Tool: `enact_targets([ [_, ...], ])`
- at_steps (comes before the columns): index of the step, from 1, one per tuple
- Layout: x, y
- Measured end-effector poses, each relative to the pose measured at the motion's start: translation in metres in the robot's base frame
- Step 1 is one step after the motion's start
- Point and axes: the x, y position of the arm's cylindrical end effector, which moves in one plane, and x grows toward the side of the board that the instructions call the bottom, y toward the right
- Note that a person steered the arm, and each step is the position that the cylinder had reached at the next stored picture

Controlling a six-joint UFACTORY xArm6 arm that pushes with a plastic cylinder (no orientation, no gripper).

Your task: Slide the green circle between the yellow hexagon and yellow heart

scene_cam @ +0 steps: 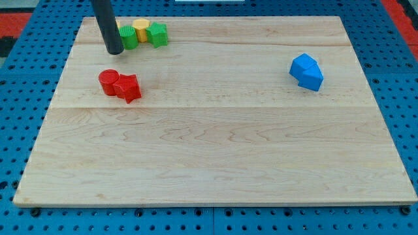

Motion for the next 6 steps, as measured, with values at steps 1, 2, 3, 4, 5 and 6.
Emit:
enact_targets([
  [1,0.0,0.007],
  [2,0.0,0.007],
  [3,0.0,0.008],
  [4,0.0,0.017],
  [5,0.0,0.025],
  [6,0.0,0.092],
])
